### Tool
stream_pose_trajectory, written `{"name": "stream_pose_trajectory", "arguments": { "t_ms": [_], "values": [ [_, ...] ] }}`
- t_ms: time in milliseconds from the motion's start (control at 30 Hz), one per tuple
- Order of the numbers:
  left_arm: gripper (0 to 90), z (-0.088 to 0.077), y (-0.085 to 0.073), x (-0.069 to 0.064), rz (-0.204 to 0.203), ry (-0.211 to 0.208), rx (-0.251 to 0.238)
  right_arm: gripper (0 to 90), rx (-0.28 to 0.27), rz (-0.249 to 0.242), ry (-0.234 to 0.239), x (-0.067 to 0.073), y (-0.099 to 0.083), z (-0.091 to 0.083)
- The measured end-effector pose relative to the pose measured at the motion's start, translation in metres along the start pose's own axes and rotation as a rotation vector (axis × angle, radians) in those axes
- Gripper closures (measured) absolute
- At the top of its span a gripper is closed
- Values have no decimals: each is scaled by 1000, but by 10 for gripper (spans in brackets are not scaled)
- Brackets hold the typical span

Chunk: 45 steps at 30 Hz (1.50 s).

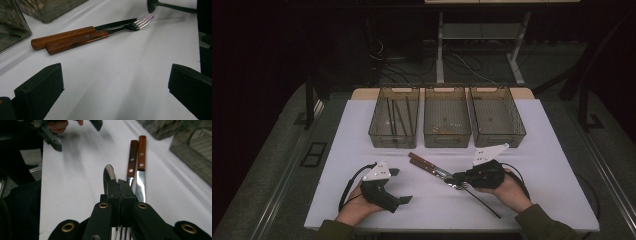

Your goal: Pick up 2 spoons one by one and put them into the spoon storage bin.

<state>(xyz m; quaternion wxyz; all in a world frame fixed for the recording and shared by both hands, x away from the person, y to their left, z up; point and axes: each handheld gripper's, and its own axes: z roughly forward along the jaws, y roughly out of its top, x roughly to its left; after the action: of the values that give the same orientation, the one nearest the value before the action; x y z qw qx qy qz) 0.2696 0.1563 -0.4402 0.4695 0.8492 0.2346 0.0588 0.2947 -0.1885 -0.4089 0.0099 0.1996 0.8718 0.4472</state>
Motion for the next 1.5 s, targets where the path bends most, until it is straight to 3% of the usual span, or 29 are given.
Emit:
{"name": "stream_pose_trajectory", "arguments": {
  "t_ms": [267, 767, 1500],
  "values": [
    [0, 0, 0, 1, -5, 0, -7, 889, -43, 36, -37, -12, 8, -10],
    [0, 0, 0, 1, 1, 1, -2, 888, -112, 58, -91, -27, 23, -17],
    [0, 0, 0, 1, -18, 5, -14, 888, -135, 55, -213, -54, 45, -16]
  ]
}}
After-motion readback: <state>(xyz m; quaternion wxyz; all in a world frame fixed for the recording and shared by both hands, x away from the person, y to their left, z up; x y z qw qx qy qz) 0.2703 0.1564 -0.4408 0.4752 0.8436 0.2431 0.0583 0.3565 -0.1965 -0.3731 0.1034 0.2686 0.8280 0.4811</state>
